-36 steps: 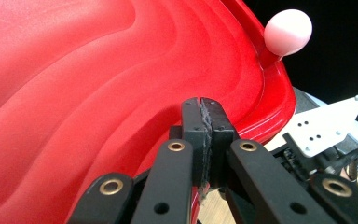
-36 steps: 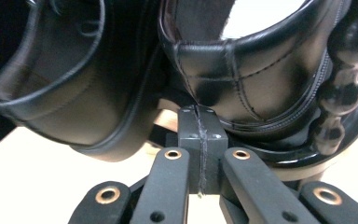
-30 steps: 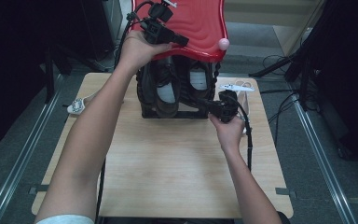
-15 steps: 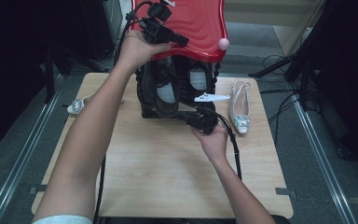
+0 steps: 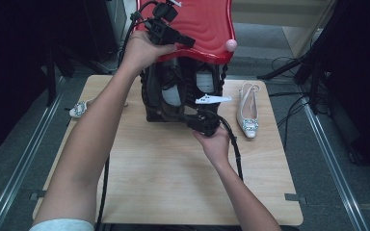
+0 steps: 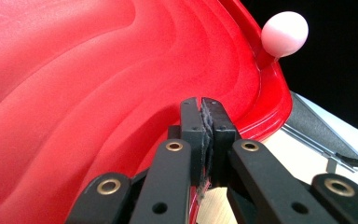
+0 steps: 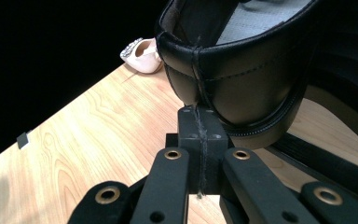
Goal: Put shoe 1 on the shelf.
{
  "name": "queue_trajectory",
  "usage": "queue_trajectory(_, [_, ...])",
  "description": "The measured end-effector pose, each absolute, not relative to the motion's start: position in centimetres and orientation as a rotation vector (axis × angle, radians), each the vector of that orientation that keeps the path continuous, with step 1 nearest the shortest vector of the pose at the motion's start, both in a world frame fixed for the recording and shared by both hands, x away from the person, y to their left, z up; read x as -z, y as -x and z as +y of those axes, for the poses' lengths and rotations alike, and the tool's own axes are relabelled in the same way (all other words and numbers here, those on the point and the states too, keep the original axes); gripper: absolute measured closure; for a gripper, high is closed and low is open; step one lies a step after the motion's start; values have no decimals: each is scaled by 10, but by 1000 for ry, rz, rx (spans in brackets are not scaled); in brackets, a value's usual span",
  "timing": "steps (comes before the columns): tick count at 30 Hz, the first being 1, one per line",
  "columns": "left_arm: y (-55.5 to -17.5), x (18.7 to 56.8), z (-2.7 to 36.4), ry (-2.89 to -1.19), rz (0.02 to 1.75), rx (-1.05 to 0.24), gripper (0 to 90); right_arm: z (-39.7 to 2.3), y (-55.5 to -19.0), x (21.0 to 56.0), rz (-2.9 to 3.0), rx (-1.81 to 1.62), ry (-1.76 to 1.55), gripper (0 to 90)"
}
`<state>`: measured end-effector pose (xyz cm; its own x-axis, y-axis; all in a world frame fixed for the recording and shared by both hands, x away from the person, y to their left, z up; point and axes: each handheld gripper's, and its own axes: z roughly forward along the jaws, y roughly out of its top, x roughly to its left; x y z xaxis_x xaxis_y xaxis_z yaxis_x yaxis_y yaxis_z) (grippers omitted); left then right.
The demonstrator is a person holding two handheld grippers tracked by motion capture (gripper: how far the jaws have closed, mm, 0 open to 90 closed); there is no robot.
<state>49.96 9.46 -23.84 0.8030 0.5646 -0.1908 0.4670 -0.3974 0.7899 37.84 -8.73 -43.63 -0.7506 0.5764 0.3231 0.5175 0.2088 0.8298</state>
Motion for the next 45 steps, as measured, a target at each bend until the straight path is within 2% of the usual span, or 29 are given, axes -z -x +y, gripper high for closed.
queue_trajectory(9, [-499,239,95,-2051,770,-133,883,-75,-379,424,2379,-1569,-1030,900])
queue_trajectory(22, [-498,239,95,-2046,771,-141,882,-54,-414,420,2327,-1650,-1150,900])
queue_trajectory(35, [-495,239,97,-2038,767,-145,853,-35,-430,425,2358,-1596,-1216,900])
queue_trajectory(39, [-494,239,97,-2023,779,-129,798,-44,-428,423,2351,-1633,-1229,900])
queue_trajectory(41, [-493,239,98,-2022,782,-146,788,-50,-425,422,2358,-1637,-1228,874])
queue_trajectory(45, [-491,236,101,-2017,811,-114,704,-61,-416,421,2367,-1642,-1197,827])
